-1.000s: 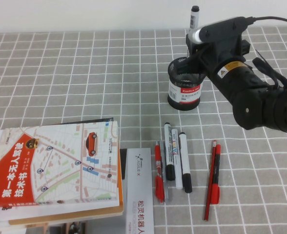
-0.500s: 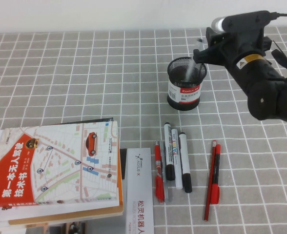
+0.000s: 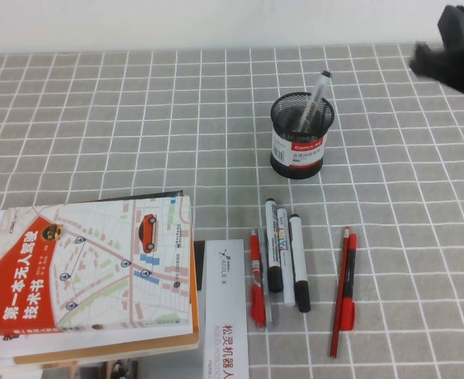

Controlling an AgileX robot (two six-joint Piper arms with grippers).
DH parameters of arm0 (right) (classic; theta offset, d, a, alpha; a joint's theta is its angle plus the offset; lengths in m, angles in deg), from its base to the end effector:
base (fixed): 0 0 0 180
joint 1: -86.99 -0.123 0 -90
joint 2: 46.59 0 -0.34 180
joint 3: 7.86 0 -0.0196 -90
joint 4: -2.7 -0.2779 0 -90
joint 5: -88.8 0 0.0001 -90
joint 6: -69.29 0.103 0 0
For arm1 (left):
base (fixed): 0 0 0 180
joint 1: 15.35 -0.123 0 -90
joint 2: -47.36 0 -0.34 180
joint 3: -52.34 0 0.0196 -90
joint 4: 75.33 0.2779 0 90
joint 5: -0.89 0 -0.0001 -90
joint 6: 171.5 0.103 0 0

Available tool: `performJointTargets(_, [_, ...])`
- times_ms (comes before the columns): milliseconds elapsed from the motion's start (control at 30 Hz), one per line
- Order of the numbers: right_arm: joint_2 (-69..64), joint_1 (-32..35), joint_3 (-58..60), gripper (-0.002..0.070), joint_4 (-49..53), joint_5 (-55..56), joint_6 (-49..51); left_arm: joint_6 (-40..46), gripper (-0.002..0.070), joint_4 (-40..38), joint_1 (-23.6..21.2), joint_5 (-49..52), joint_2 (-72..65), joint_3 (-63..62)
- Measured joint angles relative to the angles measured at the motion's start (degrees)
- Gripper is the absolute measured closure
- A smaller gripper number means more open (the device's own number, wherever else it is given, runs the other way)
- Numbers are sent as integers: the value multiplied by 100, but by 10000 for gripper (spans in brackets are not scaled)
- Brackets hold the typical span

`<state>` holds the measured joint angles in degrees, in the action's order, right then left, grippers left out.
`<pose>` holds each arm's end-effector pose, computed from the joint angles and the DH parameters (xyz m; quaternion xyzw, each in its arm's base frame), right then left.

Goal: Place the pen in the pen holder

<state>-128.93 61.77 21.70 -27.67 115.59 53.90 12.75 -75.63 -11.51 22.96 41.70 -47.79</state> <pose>0.2996 0.1152 0.3773 0.0034 0.6972 0.1530 0.7004 0.0352 -0.0026 0.1665 0.0555 0.8050 -0.0001 0.5906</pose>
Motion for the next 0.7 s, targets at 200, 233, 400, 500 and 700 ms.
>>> performJointTargets(200, [1337, 0, 266, 688, 715, -1786, 144, 0, 678, 0, 0, 0, 0, 0])
performJointTargets(233, [1595, 0, 279, 688, 745, -2176, 167, 0, 678, 30, 0, 0, 0, 0])
performJointTargets(400, [2233, 0, 302, 688, 674, -3434, 180, 0, 678, 30, 0, 0, 0, 0])
performJointTargets(500, [2535, 0, 302, 688, 422, -4107, 180, 0, 678, 0, 0, 0, 0, 0])
performJointTargets(700, [2731, 0, 302, 688, -173, -5529, 187, 0, 678, 0, 0, 0, 0, 0])
